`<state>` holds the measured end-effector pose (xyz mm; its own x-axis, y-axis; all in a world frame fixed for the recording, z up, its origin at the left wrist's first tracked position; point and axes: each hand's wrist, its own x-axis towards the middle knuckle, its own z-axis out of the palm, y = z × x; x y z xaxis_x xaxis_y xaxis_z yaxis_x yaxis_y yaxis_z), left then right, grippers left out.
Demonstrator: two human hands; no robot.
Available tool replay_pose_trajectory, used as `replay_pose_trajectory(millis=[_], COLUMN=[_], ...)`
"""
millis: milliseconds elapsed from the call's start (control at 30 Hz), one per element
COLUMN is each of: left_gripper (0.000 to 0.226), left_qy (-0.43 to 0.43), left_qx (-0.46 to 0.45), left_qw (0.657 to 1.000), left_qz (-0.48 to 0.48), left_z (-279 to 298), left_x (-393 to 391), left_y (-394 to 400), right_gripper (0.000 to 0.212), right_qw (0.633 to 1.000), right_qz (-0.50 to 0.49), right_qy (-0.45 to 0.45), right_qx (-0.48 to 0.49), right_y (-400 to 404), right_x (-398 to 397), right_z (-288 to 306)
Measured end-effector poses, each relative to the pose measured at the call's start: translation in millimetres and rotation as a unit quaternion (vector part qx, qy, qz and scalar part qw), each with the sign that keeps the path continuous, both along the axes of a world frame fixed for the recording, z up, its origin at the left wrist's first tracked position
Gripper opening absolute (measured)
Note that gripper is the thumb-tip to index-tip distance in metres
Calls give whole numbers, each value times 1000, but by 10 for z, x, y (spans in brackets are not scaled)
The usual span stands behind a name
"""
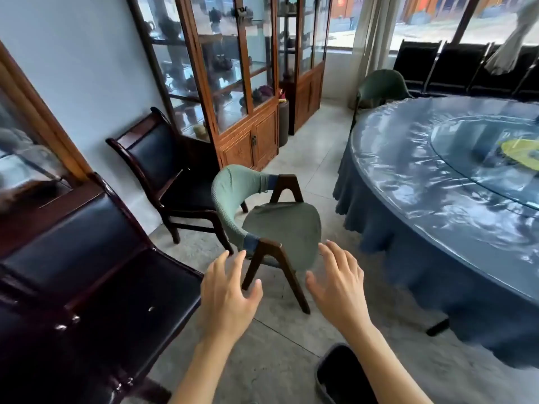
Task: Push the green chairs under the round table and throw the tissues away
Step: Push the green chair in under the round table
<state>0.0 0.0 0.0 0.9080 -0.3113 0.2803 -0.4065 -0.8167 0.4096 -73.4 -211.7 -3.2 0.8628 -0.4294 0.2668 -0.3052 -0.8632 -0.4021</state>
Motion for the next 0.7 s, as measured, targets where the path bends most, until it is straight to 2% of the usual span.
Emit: replay_pose_trajectory(millis=[333, 700], left_gripper=[63, 62], left_qy=[30, 37], left_qx=[-16, -19], left_qw=[998, 996], left_qz=[49, 81], left_z=[-234, -331], left_x=[1214, 2351], left_y=[647, 709], right_gripper=[64, 64], right_qw=[998, 995], right_qz=[54, 90], right_qy=[27, 36], right_qx=[-5, 4], right_y=[728, 779], right_x=[1422, 2682], right_z=[-131, -239])
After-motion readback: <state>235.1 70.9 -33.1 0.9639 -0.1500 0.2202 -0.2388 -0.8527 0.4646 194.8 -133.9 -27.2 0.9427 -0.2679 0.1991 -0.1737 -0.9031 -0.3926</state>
